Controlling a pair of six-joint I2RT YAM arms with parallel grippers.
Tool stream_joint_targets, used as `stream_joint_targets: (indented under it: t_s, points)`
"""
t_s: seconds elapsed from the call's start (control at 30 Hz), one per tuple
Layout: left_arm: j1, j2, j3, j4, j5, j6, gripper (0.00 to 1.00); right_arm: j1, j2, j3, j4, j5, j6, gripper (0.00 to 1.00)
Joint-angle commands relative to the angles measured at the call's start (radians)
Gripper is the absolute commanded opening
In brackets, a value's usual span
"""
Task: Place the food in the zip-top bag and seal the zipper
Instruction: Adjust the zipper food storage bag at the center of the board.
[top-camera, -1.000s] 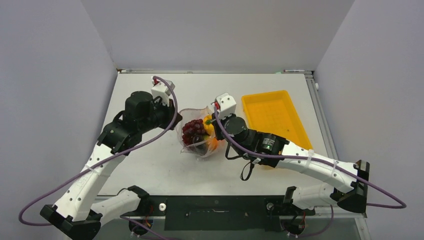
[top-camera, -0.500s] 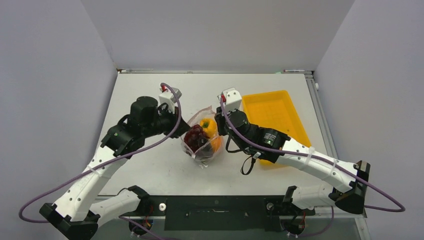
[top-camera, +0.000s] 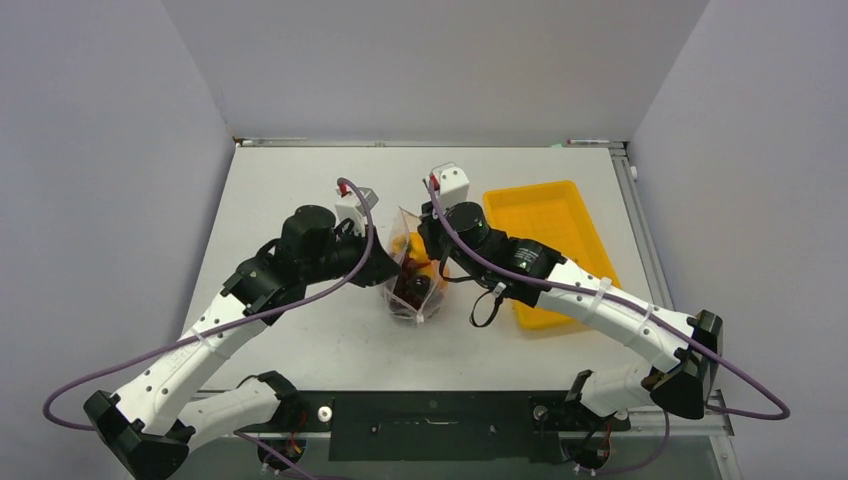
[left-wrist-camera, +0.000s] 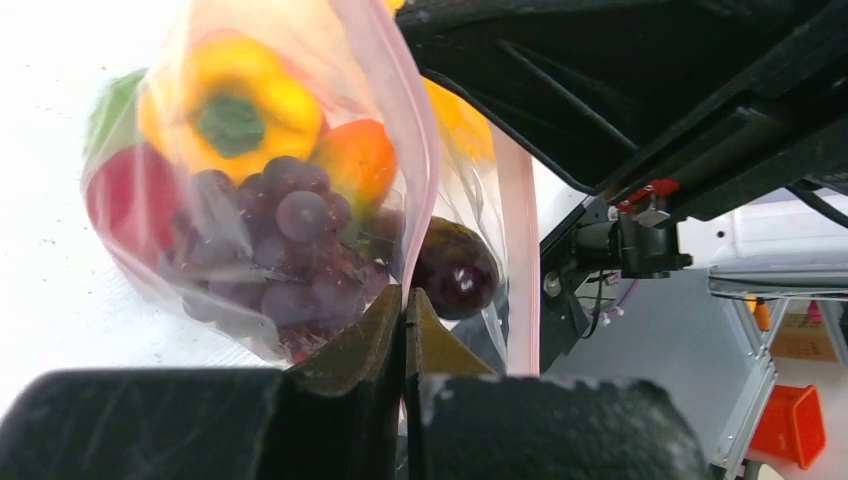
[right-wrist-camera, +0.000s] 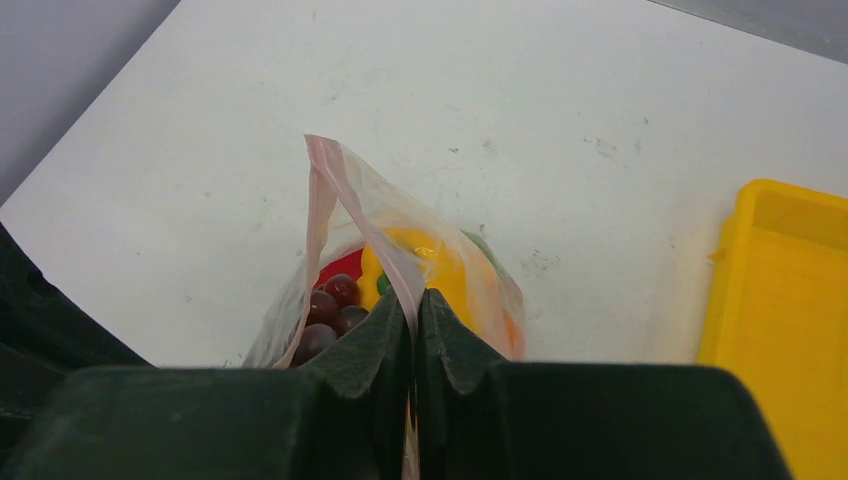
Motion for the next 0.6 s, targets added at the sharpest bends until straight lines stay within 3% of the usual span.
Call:
stream_joint_targets:
  t_s: [0.0, 0.57]
  points:
    - [-0.008, -0.049, 0.049, 0.147, 0.036, -0.101, 0.00, -0.002, 0.025, 0.116, 0.068, -0.071, -0.026, 0.05]
    - [-0.007, -0.149, -0.186, 0.377, -0.117, -0.322, 0.00, -0.017, 0.212, 0.264, 0.060, -0.267, -0.092, 0.05]
